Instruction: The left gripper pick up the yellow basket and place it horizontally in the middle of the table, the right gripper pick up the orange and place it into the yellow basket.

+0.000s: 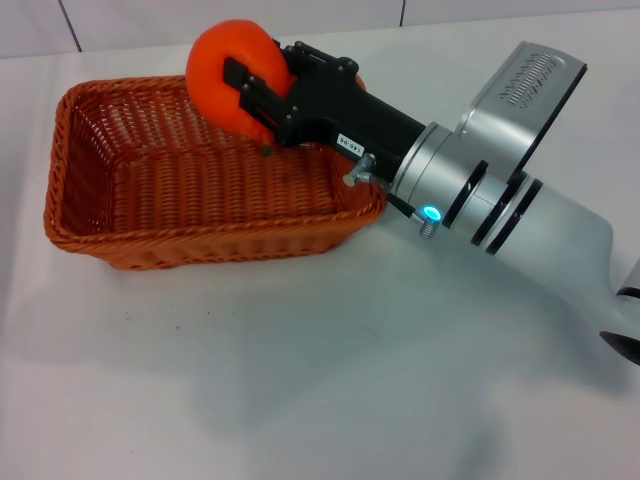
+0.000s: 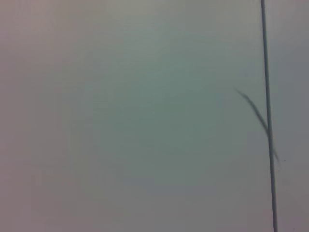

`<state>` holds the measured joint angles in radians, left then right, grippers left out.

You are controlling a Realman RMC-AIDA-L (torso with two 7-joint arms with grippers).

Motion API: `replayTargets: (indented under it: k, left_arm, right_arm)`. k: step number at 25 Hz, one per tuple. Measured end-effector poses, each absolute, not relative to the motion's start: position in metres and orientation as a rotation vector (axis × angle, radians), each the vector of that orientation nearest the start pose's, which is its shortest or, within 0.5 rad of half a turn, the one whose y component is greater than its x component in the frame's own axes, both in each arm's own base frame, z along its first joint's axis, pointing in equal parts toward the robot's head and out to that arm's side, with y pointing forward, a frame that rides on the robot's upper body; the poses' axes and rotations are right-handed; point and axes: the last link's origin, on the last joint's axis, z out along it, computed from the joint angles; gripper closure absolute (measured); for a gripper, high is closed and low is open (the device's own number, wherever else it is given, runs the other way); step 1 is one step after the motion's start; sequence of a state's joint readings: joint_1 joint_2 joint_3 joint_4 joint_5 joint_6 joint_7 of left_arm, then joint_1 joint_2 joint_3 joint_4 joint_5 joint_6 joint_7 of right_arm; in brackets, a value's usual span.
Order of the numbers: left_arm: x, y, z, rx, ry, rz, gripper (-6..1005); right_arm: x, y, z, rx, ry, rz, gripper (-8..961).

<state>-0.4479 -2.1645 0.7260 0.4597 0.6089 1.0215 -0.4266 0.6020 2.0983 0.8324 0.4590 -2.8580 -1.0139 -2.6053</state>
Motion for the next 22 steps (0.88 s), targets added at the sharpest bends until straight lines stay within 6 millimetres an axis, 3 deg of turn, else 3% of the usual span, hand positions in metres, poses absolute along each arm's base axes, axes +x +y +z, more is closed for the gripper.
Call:
replayTargets:
  k: [3,12,17,22]
  left_arm:
    - [-0.323,0.372,0.074,-1.356,-0.491,-0.781,122]
    - [-0.325,0.370,0.075,-1.344,-0.495,-0.783,123]
    - [-0.327,0.369,0.075,-1.342,-0.496,-0.781,119]
    - [-0.331,0.366,0.079,-1.308,-0.509,-0.784,117]
  right_arm:
    - [0.165,0.349,-0.103,-0.477,-2.080,-0.727,609]
    - [0.172,0.353,-0.099,-0.502,-2.066,-0.764,143]
    - [0.176,0.358,-0.092,-0.499,-2.044,-0.807,1]
    - [0.188,0.366,-0.069,-0.451,-1.958,-0.966,2]
